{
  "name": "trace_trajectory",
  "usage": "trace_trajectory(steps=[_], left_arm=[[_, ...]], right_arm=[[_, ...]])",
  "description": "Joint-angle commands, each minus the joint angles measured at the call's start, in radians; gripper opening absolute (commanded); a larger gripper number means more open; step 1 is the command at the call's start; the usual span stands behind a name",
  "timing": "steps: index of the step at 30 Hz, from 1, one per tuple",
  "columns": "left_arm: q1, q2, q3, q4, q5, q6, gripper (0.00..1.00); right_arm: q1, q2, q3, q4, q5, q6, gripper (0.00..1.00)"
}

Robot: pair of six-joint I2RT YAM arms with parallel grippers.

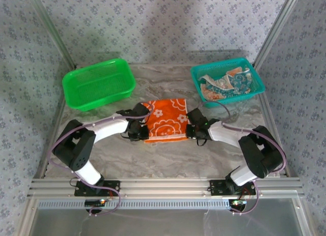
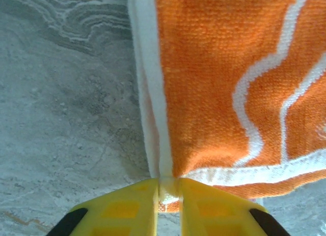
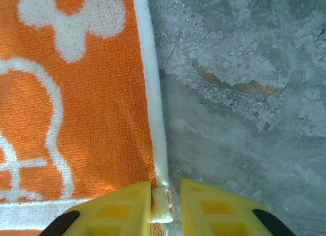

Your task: Fold and stack the towels

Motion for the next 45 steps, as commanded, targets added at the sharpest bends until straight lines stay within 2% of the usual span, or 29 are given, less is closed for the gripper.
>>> trace_trajectory(steps=[1,5,7,9,12,24,45], left_arm=[[0.002,0.006,0.003,-0.032,-0.02,-0.012,0.14],[0.001,0.006,0.005,-0.02,-0.008,-0.012,0.14],[0.003,0.007,0.006,-0.015,-0.004,-0.013,0.13],[0.003,0.008,0.009,-0.014,-0.007,-0.012,0.04],[0.002,0.005,0.009,-0.02,-0.011,-0.012,0.0],[0.002,-0.091,0.062,-0.103,-0.053,-0.001,0.0],[-0.017,-0.204,0.051,-0.18,-0.04,-0.042,0.0]], right_arm=[[-0.005,0.008,-0.023,-0.005,-0.018,-0.001,0.22],[-0.005,0.002,-0.019,0.002,-0.025,-0.001,0.23],[-0.004,0.001,-0.017,0.005,-0.031,-0.001,0.18],[-0.003,0.001,-0.013,0.002,-0.031,-0.001,0.16],[-0.003,-0.011,-0.009,0.0,-0.025,-0.001,0.13],[0.002,-0.067,0.035,-0.057,0.003,-0.001,0.01],[0.046,-0.164,0.029,-0.132,0.031,0.009,0.0]])
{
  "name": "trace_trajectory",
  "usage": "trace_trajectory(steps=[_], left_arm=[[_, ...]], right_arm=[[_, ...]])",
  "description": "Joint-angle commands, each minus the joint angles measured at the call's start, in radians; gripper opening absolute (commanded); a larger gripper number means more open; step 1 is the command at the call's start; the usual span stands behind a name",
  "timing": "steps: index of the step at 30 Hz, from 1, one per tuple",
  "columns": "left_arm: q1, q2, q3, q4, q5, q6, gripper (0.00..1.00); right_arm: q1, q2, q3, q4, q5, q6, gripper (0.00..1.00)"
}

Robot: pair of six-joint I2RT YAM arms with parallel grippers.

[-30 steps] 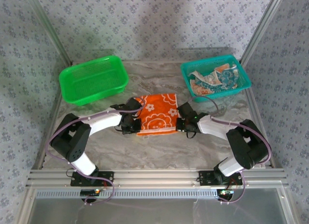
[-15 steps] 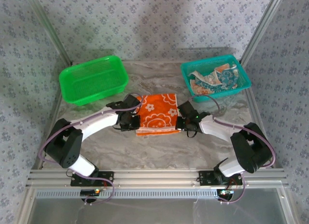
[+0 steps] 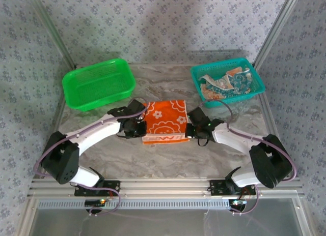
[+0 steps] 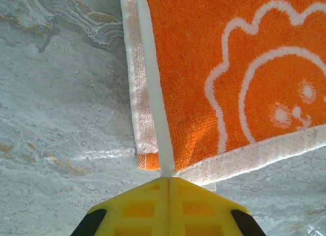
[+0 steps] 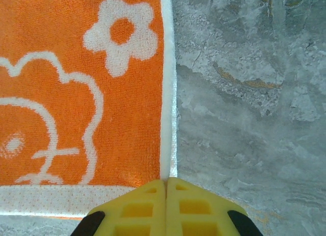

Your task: Fold and stack the towels

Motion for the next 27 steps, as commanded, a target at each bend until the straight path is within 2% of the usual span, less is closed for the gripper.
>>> trace_trajectory(steps=[1,15,21,27], left_arm=[[-0.008,-0.038,0.01,-0.052,-0.008,-0.02,0.0],[-0.012,-0.124,0.049,-0.085,-0.033,-0.037,0.0],[-0.024,-0.124,0.005,-0.076,-0.015,-0.046,0.0],[-0.026,-0.09,-0.062,-0.026,0.023,-0.051,0.0]], right_arm=[[0.016,-0.047,0.012,-0.056,0.042,0.013,0.0],[0.029,-0.143,0.034,-0.084,0.081,0.029,0.0],[0.055,-0.142,0.011,-0.079,0.072,0.053,0.0],[0.059,-0.075,-0.022,-0.042,0.046,0.063,0.0]])
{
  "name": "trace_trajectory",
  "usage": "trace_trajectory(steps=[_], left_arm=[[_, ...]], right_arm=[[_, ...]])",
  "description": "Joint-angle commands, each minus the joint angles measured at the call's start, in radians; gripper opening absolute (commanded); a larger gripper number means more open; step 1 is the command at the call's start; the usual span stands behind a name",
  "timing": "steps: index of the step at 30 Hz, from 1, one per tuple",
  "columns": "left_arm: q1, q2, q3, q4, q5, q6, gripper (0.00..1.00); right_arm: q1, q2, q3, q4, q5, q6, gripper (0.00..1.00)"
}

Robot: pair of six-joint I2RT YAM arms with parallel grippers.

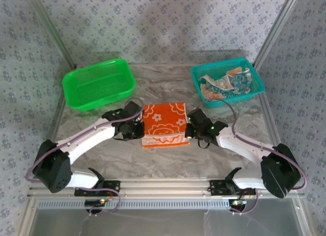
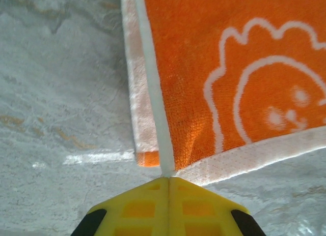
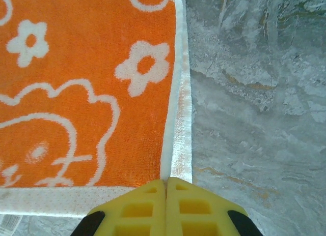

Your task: Fold and stack the towels

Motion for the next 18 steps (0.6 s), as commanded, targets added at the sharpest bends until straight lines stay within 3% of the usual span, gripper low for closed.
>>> trace_trajectory(steps=[1,18], left_arm=[[-0.01,0.025,-0.033,0.015,0.03,-0.011,0.0],[-0.019,0.168,-0.114,0.124,0.065,0.016,0.0]], right_arm=[[0.006,0.046,-0.027,0.01,-0.011,0.025,0.0],[0.026,0.185,-0.065,0.076,-0.037,0.017,0.0]])
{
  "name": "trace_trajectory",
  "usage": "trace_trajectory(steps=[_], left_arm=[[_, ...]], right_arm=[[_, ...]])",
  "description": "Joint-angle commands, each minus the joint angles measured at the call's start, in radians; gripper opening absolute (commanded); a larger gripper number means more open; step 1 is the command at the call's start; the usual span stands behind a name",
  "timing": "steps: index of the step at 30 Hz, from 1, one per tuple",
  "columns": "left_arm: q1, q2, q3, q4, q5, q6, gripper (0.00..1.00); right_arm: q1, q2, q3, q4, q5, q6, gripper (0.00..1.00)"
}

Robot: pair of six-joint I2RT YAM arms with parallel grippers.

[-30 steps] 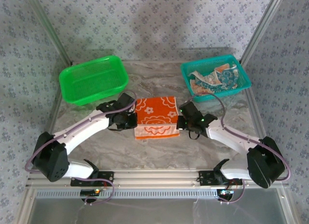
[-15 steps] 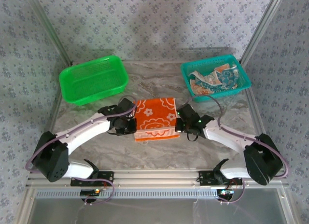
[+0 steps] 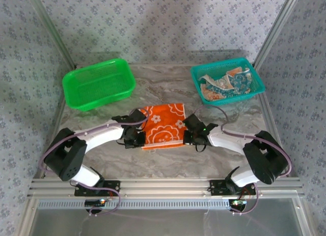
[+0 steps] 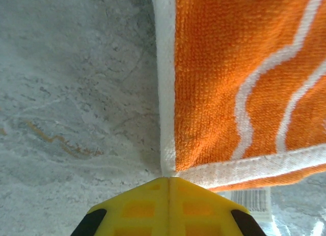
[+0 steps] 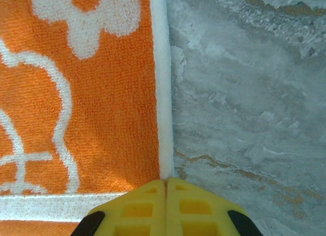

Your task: Fold and stack the towels

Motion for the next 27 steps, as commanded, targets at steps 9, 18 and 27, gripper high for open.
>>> trace_trajectory(steps=[9,18,27], left_arm=[[-0.01,-0.036,0.083,-0.081,-0.056,0.022,0.0],[0.041,-0.105,0.319,-0.242,-0.116,0.075,0.0],[0.078,-0.137,0.473,-0.325,-0.132,0.119,0.0]], right_arm=[[0.0,-0.054,0.045,-0.091,0.01,-0.017,0.0],[-0.054,-0.146,0.213,-0.19,0.023,-0.101,0.0],[-0.077,-0.18,0.313,-0.234,0.018,-0.131,0.0]])
